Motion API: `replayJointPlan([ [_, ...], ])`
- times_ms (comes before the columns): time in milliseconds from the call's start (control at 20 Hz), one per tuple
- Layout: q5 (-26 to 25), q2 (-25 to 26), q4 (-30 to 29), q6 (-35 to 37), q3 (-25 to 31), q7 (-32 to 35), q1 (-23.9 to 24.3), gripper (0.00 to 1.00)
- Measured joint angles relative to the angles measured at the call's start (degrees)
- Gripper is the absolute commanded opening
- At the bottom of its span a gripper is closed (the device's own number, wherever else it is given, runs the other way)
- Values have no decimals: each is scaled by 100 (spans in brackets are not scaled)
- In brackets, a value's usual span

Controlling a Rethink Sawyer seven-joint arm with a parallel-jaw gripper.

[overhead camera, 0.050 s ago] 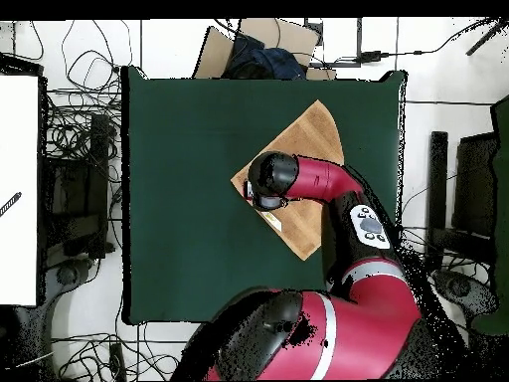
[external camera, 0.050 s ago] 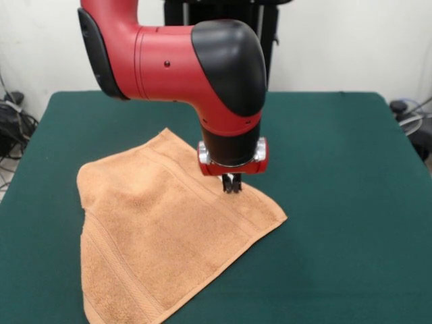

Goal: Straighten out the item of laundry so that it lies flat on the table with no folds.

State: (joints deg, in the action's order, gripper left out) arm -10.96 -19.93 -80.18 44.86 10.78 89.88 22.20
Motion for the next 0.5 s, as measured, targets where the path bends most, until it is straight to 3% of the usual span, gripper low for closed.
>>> replayJointPlan([
  [250, 0, 0, 0, 0, 0, 0, 0, 0],
  [300, 0, 0, -1, 0, 0, 0, 0, 100],
  [500, 0, 0, -1, 0, 0, 0, 0, 100],
])
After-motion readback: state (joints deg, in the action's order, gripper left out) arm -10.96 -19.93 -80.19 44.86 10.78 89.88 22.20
